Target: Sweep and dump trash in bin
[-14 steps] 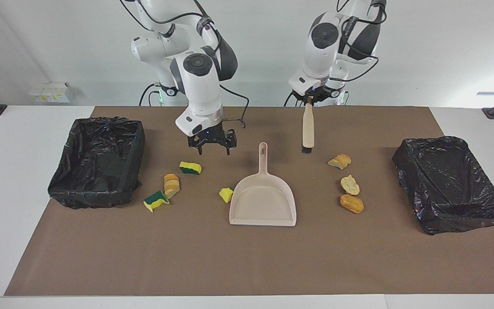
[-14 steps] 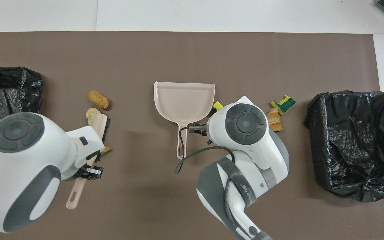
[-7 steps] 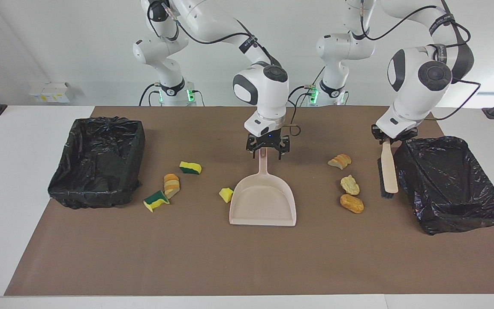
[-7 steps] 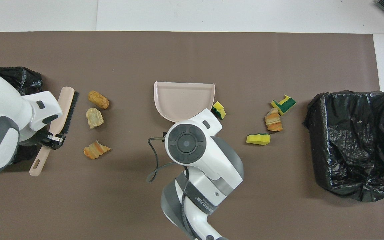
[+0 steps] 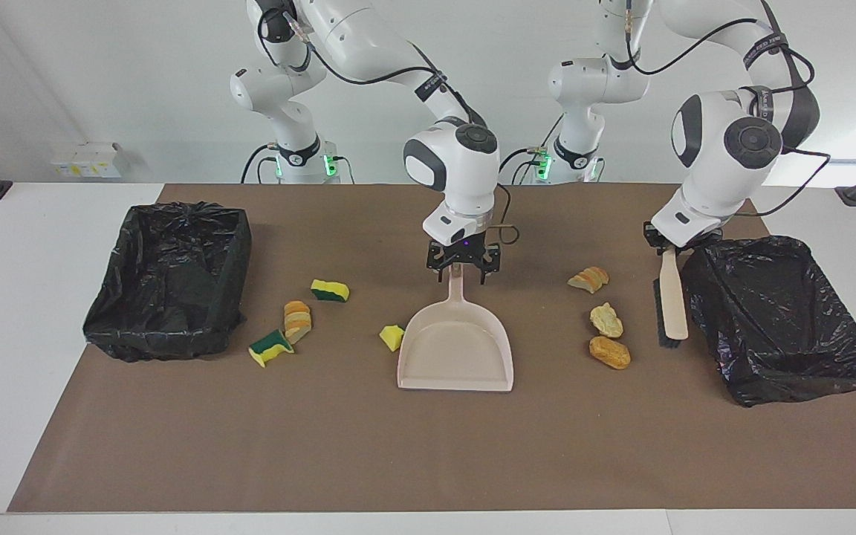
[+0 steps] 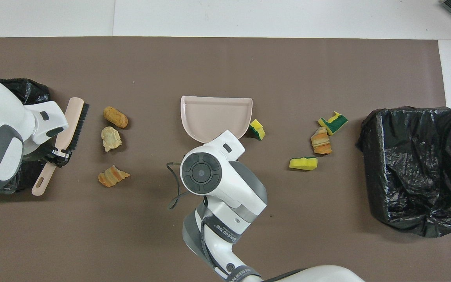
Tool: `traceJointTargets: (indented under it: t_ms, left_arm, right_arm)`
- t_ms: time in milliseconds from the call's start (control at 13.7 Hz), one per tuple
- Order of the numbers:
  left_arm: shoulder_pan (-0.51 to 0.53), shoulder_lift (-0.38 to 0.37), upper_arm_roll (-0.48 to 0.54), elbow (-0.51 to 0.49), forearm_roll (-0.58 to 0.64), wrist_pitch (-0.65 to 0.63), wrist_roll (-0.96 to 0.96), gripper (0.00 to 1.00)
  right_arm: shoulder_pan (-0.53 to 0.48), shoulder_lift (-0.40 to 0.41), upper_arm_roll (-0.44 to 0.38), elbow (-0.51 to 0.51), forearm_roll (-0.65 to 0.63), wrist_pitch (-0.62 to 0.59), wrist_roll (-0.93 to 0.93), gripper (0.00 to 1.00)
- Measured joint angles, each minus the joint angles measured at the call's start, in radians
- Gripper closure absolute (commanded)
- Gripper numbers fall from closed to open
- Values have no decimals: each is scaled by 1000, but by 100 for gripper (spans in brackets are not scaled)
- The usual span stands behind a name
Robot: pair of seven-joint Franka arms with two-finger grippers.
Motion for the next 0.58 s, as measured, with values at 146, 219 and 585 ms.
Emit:
traceJointTargets:
  t_ms: [146,219,585]
  left_arm:
    - [0,0,-5,-3,0,6,-37,100]
    - [-1,0,-7,-3,0,15,-63,100]
    - [0,3,-6,-21,-17,33,-239,100]
  right_arm:
    - [1,-2,0,-7,0,-8,0,34]
    - [2,-5,1,-13,0,-8,0,34]
    - [5,-13,1,-23,0,-12,0,37]
